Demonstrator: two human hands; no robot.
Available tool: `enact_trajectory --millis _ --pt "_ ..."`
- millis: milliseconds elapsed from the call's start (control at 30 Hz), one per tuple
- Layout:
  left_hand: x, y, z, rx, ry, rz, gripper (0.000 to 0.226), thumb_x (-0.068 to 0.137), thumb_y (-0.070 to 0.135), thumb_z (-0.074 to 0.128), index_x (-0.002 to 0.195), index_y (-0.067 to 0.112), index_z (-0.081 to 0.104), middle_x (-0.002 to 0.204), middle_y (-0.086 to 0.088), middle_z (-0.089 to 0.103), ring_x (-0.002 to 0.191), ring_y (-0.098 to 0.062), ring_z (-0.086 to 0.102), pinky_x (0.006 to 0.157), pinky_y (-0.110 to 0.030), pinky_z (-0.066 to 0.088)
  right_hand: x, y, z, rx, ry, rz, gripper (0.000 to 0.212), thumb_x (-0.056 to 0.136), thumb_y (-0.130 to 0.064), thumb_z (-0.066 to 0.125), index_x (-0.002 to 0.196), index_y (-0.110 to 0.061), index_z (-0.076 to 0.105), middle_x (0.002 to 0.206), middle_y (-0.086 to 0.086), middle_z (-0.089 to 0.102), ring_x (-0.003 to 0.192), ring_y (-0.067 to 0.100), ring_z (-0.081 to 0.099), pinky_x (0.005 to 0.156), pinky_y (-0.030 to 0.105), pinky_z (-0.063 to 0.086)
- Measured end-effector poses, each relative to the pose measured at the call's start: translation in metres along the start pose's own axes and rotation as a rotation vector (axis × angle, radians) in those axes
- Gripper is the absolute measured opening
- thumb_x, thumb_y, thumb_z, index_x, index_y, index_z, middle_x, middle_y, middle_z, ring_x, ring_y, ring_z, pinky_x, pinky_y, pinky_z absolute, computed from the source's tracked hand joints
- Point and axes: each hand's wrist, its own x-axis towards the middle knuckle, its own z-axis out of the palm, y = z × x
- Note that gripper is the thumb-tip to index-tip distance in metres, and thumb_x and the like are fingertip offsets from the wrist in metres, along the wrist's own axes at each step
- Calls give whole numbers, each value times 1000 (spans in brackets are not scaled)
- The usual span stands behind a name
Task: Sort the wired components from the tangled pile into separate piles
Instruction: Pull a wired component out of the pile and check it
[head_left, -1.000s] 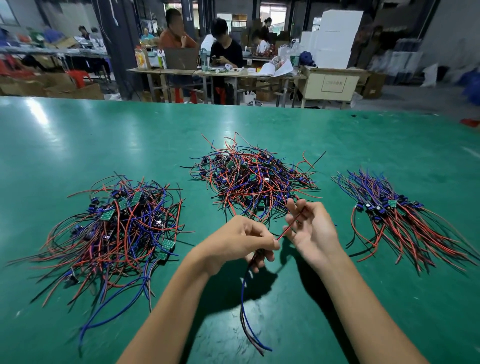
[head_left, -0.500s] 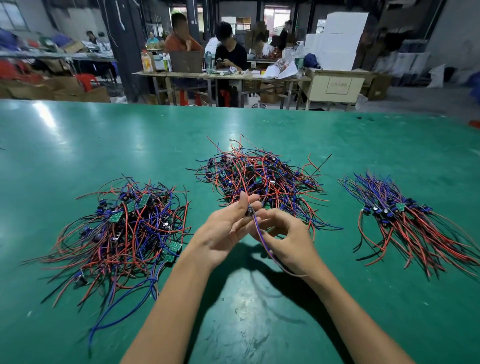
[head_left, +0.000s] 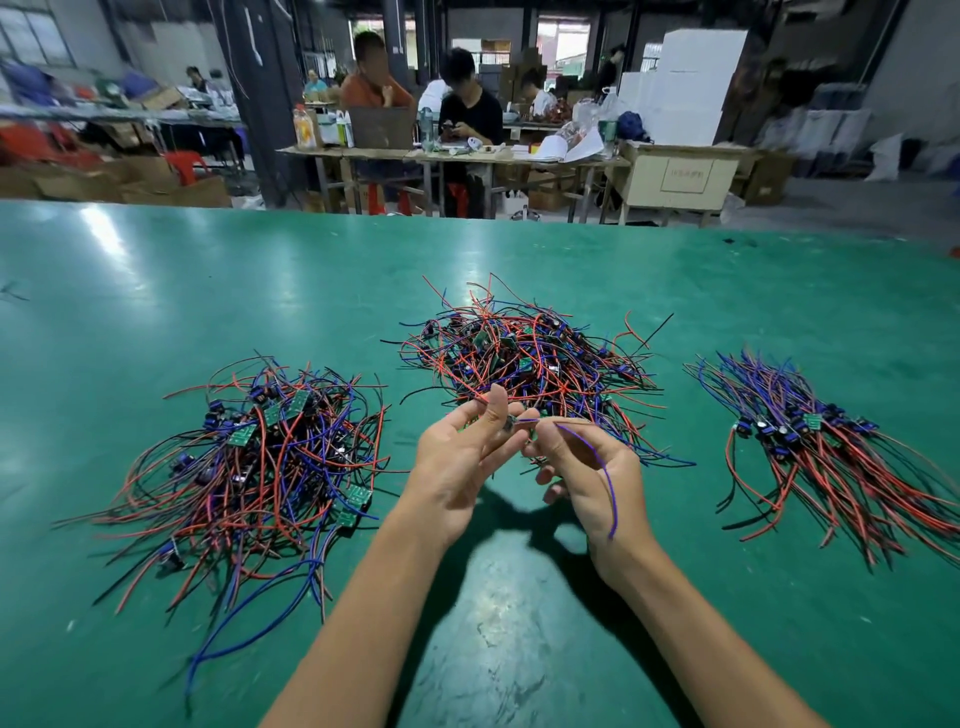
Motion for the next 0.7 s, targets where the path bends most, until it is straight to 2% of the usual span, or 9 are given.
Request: enact_trajectory --millis 100,200,300,433,567,700 --pt "0 -3 2 52 -2 52 48 77 37 73 110 4 60 91 -6 78 82 -14 75 75 -19 59 2 -2 0 81 40 110 26 83 -42 72 92 -20 81 81 2 75 55 7 58 48 18 45" --pt "0 -3 4 64 -8 73 35 93 32 66 110 3 59 97 -13 77 92 -24 76 76 -25 61 5 -6 -1 179 122 226 27 76 -45 76 87 -20 78 85 -1 77 55 5 59 47 17 47" --pt "1 -6 4 99 24 114 23 97 25 63 105 4 66 97 -13 78 91 -27 76 75 -25 60 6 -11 -5 245 139 300 36 71 -49 76 97 -23 71 87 -7 77 57 2 61 49 16 49" --pt "0 -9 5 165 31 155 14 95 15 66 102 4 72 98 -15 77 90 -24 76 76 -24 60 5 -16 -8 265 127 351 36 73 -49 76 99 -25 70 85 -14 76 60 0 61 52 15 50" --pt "-2 -8 6 205 25 186 14 94 13 68 101 3 73 96 -16 78 88 -24 77 73 -23 60 8 -19 -10 254 144 312 28 76 -44 76 96 -24 71 86 -13 76 64 -2 66 54 13 51" --pt "-6 -4 9 237 -25 235 26 90 17 72 104 -5 72 95 -19 77 87 -31 77 70 -25 60 12 -24 -18 344 139 328 12 88 -32 74 93 -23 69 82 -6 74 64 4 69 52 15 52"
